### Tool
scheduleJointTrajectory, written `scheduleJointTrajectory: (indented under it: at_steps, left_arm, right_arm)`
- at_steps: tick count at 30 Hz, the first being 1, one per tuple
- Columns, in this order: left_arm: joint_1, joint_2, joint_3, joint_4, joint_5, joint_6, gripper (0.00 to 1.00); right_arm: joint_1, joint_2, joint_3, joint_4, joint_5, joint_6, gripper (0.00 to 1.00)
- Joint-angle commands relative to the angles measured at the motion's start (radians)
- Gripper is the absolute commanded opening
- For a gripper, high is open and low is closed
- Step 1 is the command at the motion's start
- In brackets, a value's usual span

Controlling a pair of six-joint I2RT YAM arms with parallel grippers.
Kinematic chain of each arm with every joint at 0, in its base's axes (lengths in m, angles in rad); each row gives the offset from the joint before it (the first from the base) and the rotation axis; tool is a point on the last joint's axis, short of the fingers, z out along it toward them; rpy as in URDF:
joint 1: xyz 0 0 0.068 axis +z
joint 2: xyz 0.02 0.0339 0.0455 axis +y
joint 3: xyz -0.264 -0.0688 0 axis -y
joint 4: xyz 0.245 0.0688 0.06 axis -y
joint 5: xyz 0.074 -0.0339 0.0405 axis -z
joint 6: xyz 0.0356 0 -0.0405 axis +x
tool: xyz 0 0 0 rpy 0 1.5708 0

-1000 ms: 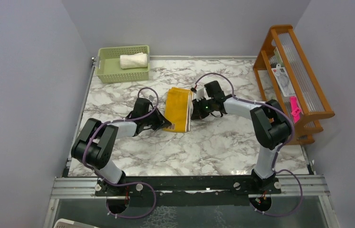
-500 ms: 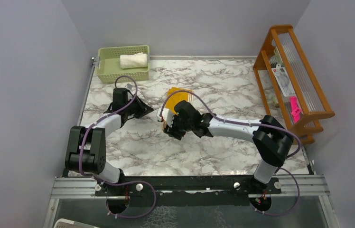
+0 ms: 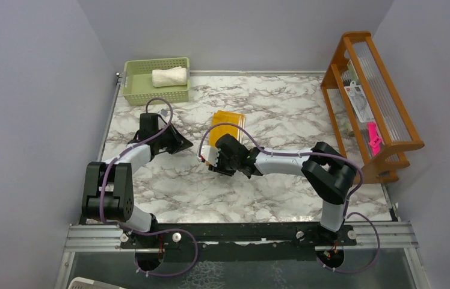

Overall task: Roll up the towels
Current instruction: Roll the towel at the center of the board.

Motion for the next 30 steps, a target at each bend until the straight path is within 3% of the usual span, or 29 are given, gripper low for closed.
scheduleJointTrajectory:
  at_steps: [1, 9, 19, 30]
  left_arm:
    - [0.011, 0.011, 0.025, -0.03, 0.05, 0.04, 0.0]
    - [0.023, 0.023, 0.064, -0.075, 0.057, 0.085, 0.0]
    - [0.036, 0.02, 0.095, -0.02, 0.174, 0.125, 0.0]
    - [0.028, 0.005, 0.045, 0.138, 0.368, 0.132, 0.0]
  right_arm:
    - [0.002, 0.041, 0.01, 0.031, 0.02, -0.009, 0.29]
    - [-0.002, 0.11, 0.07, -0.037, 0.027, 0.073, 0.01]
    - [-0.158, 0.049, 0.161, -0.165, -0.45, 0.337, 0.01]
    - [-0.32, 0.244, 0.374, -0.35, -0.827, 0.511, 0.01]
